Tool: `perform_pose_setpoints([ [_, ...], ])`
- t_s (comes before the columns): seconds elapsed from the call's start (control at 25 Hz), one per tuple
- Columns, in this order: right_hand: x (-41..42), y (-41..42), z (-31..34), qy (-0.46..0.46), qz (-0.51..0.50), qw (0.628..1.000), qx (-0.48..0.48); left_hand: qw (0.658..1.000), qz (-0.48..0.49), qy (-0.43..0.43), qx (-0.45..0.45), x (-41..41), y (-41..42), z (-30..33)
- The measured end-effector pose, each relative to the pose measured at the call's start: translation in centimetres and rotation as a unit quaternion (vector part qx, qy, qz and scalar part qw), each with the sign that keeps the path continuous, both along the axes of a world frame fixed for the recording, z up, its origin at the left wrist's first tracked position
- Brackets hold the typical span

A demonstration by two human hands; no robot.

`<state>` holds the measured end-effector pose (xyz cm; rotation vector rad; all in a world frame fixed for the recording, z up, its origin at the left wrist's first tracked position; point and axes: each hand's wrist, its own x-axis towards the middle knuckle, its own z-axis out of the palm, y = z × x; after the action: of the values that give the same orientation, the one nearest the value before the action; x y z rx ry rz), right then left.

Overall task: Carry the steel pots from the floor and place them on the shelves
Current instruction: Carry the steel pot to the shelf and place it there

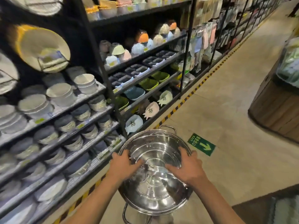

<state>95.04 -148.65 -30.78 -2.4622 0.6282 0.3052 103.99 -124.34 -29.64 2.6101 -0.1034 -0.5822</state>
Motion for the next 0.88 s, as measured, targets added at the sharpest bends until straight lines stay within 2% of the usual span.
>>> perform_pose_setpoints([
  [0.16,2.7,5.8,-0.7,-0.028,0.159,0.987,0.012,0.986,0.168,-0.018,0.006,-5.0,7.4,-0.2],
  [0.2,3.0,6.0,-0.8,-0.037,0.156,0.987,0.020,0.986,0.168,-0.019,0.004,-5.3,7.6,0.0],
  [0.28,3.7,11.2,-0.5,-0.042,0.251,0.967,0.027,0.960,0.281,-0.017,0.000,-9.0,12.1,-0.3],
  [0.44,4.6,19.4,-0.5,-0.019,0.369,0.929,0.022,0.910,0.413,-0.019,-0.001,-15.1,18.5,-0.7],
  [0.68,2.7,37.7,-0.8,-0.013,0.574,0.819,0.015,0.785,0.617,-0.053,-0.031,-26.4,29.6,-1.3],
  [0.88,-2.0,52.5,-1.7,0.005,0.682,0.731,0.017,0.698,0.714,-0.052,-0.022,-35.1,37.5,-1.4],
])
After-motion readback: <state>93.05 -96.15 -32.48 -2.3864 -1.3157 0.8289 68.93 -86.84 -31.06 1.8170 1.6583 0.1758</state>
